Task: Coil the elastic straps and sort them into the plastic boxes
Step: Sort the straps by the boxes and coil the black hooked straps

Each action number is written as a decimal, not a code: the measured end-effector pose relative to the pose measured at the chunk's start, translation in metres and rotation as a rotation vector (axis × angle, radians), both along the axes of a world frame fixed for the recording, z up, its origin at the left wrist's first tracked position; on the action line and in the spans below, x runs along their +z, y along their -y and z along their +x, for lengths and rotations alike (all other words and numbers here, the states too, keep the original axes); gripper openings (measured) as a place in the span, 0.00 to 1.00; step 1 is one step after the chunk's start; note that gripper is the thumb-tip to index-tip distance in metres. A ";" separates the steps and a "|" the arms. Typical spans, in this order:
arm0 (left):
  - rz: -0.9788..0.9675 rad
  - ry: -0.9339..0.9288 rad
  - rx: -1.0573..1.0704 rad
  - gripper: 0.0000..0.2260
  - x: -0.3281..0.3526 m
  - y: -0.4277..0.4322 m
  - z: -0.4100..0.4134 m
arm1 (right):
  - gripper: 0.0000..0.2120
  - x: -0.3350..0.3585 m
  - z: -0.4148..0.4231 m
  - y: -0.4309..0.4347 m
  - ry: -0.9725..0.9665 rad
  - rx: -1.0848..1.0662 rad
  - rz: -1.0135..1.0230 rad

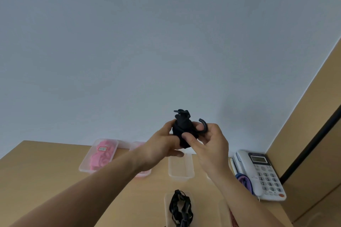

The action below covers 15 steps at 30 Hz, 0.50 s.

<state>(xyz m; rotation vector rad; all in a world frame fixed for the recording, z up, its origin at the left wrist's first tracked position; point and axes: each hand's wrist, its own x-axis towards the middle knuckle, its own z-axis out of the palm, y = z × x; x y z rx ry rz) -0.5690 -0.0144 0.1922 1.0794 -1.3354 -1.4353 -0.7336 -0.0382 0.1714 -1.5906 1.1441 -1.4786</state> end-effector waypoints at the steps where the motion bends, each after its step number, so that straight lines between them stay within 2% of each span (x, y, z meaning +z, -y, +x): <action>1: 0.034 -0.045 -0.087 0.26 0.004 0.000 0.004 | 0.15 -0.001 -0.001 0.000 -0.051 -0.015 -0.024; 3: 0.091 -0.077 -0.136 0.21 0.009 0.000 0.007 | 0.15 -0.003 0.000 -0.001 -0.120 -0.022 -0.050; 5: 0.136 -0.033 -0.041 0.22 0.008 0.000 0.003 | 0.14 -0.006 0.003 -0.003 -0.157 0.034 -0.072; 7: 0.157 -0.045 0.068 0.23 0.003 0.001 0.002 | 0.08 -0.010 0.007 -0.006 -0.145 0.095 -0.089; 8: 0.165 -0.080 0.100 0.23 0.000 0.001 0.004 | 0.05 -0.011 0.009 -0.008 -0.106 0.118 -0.080; 10: 0.174 -0.156 0.102 0.23 -0.007 0.000 0.010 | 0.13 -0.013 0.014 -0.009 -0.002 0.113 -0.035; 11: 0.184 -0.204 0.082 0.23 -0.010 0.000 0.012 | 0.14 -0.012 0.017 -0.007 0.032 0.112 0.004; 15: 0.262 -0.449 0.046 0.20 -0.022 -0.002 0.023 | 0.10 -0.004 0.032 -0.007 0.103 0.204 0.087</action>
